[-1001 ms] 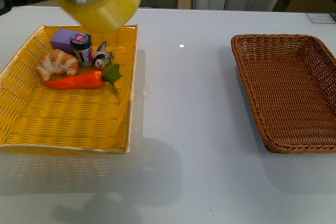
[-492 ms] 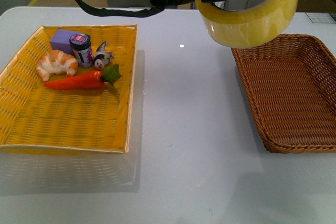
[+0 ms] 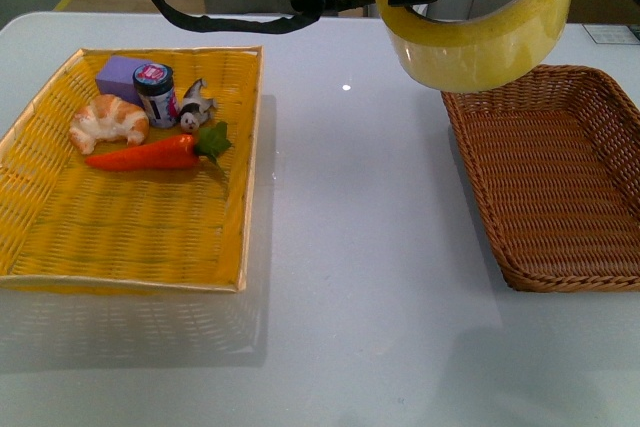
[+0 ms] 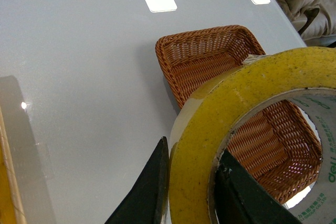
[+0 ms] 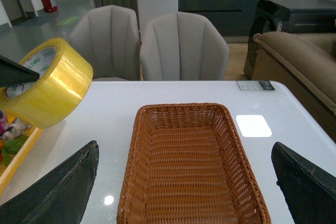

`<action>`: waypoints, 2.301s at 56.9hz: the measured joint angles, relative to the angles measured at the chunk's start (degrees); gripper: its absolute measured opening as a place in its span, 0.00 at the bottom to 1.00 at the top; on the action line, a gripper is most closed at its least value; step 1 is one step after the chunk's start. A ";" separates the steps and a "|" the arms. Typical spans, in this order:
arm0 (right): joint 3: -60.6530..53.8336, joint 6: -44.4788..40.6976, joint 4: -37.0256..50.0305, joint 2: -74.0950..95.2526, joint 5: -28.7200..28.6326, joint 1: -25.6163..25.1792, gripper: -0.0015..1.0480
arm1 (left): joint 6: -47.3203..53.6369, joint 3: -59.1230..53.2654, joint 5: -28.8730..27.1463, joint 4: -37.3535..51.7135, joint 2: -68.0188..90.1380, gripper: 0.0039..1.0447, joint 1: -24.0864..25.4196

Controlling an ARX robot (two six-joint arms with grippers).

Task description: Move tape to another basket

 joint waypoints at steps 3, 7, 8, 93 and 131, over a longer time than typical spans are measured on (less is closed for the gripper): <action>0.07 0.22 -0.15 0.13 0.13 0.02 0.91 | 0.00 0.00 0.00 0.00 0.00 0.15 0.00; 4.26 5.49 -10.97 5.81 3.32 1.60 0.91 | -0.02 0.00 0.00 0.00 0.02 0.15 0.02; 6.36 8.83 -14.97 9.25 4.07 2.12 0.91 | 0.00 0.00 0.02 0.00 0.02 0.15 0.02; 25.64 40.81 51.43 88.78 -23.58 11.56 0.91 | 0.00 0.11 0.00 -0.02 0.11 0.15 0.00; 26.58 46.05 52.43 90.51 -21.90 11.23 0.46 | -0.07 0.11 0.13 -0.02 0.11 0.15 0.02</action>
